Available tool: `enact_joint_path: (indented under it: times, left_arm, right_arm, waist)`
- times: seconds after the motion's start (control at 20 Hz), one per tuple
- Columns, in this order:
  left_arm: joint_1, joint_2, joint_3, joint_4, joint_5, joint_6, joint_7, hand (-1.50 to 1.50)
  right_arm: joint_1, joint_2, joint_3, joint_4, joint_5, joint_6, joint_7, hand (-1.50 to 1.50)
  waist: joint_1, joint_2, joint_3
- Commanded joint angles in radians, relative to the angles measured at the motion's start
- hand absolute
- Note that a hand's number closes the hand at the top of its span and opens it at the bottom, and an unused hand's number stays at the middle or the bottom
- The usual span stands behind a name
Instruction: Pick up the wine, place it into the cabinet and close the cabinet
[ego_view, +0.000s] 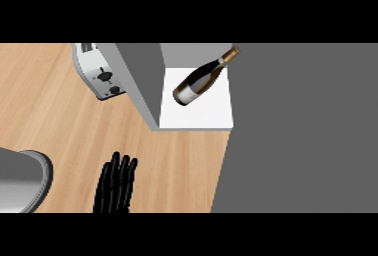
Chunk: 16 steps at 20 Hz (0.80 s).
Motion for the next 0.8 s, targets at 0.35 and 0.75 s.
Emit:
enact_joint_path:
  times: [0.35,0.75]
  left_arm:
    - [0.145,0.174,0.163,-0.140,0.072,-0.129,-0.022,-1.50]
    - [0.250,0.253,0.329,-0.233,0.164,-0.185,-0.039,-1.50]
  right_arm:
    - [0.127,0.049,0.138,-0.151,-0.175,-0.014,0.159,1.50]
    - [0.166,0.034,0.373,-0.201,-0.079,0.076,0.133,1.50]
  waist:
    - [0.002,-0.002,-0.001]
    - [0.006,-0.006,-0.001]
